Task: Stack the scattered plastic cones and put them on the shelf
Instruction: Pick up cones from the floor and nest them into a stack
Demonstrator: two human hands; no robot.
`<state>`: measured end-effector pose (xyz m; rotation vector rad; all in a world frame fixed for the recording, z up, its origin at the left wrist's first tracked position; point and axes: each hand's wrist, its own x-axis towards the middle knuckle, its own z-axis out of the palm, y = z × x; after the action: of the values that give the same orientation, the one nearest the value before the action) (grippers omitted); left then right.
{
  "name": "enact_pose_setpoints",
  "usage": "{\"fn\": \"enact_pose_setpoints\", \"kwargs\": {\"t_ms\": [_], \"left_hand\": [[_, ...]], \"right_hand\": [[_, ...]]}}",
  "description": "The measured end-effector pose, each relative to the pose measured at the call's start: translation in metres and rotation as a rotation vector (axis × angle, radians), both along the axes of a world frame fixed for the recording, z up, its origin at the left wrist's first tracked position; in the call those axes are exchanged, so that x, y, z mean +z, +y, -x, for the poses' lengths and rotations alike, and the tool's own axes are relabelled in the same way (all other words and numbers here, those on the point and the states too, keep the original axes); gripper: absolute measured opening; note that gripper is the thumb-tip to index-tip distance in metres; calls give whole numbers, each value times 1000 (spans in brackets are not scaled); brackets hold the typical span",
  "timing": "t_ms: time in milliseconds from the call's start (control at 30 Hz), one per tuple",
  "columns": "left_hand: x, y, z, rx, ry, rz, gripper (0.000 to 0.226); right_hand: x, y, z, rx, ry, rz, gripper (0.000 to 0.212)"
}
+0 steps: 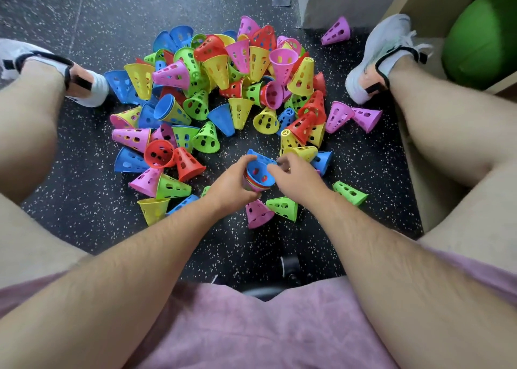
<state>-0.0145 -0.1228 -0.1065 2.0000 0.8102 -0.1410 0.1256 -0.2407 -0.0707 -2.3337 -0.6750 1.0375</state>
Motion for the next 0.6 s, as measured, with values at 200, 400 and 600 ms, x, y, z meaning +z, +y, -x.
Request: {"fn": "enact_pose_setpoints", "kwargs": {"t_ms": [200,400,600], "left_hand": [[-5,-4,6,40,15,20,82],[-2,-10,10,98,57,49,85],[3,-15,17,111,25,59,84]], "right_hand": [[-19,-18,-8,-76,-169,457,39],[-25,-17,8,27,-127,651,24],[-21,-17,16,84,-156,665,34]]}}
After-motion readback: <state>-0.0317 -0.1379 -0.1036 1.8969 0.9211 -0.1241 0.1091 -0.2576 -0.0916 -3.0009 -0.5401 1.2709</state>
